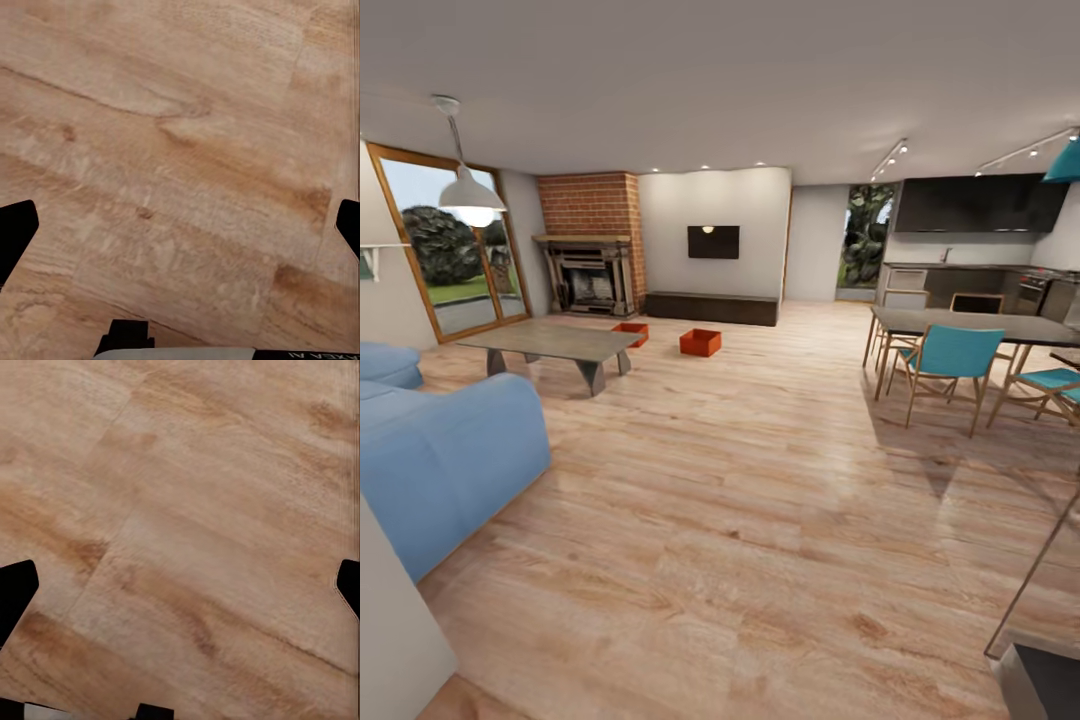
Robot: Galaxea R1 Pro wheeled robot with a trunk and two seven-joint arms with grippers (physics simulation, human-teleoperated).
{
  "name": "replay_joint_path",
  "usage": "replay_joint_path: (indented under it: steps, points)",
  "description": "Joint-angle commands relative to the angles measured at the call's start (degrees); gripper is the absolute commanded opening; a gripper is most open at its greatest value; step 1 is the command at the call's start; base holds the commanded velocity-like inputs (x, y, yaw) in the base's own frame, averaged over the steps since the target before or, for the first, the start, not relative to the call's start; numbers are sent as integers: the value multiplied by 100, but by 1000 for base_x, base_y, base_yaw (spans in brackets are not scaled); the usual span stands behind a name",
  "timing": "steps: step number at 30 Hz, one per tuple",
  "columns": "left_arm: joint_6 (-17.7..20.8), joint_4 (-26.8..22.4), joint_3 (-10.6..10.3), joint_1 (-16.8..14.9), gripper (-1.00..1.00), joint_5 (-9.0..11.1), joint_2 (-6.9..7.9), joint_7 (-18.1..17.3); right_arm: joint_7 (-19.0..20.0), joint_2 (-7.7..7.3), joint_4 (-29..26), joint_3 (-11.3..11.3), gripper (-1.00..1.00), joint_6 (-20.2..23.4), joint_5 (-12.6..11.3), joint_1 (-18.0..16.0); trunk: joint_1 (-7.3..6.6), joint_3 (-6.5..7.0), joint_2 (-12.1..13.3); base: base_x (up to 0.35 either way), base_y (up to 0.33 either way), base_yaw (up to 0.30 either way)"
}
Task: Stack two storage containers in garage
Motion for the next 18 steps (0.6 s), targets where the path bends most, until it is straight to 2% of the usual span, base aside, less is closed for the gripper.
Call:
replay_joint_path:
  steps: [1, 8, 18]
  points:
    - [-12, 5, 49, -4, 100, -5, 0, -47, 21, 3, -9, -42, 100, -6, 53, 2, 4, -5, -2, 327, 0, -276]
    - [-12, 5, 47, -4, 100, -5, 4, -52, 21, 3, -9, -42, 100, -8, 53, 2, 4, -5, -2, 326, 0, -247]
    - [-12, 5, 46, -4, 100, -5, 9, -56, 21, 3, -9, -43, 100, -9, 53, 2, 4, -5, -2, 326, 0, -24]
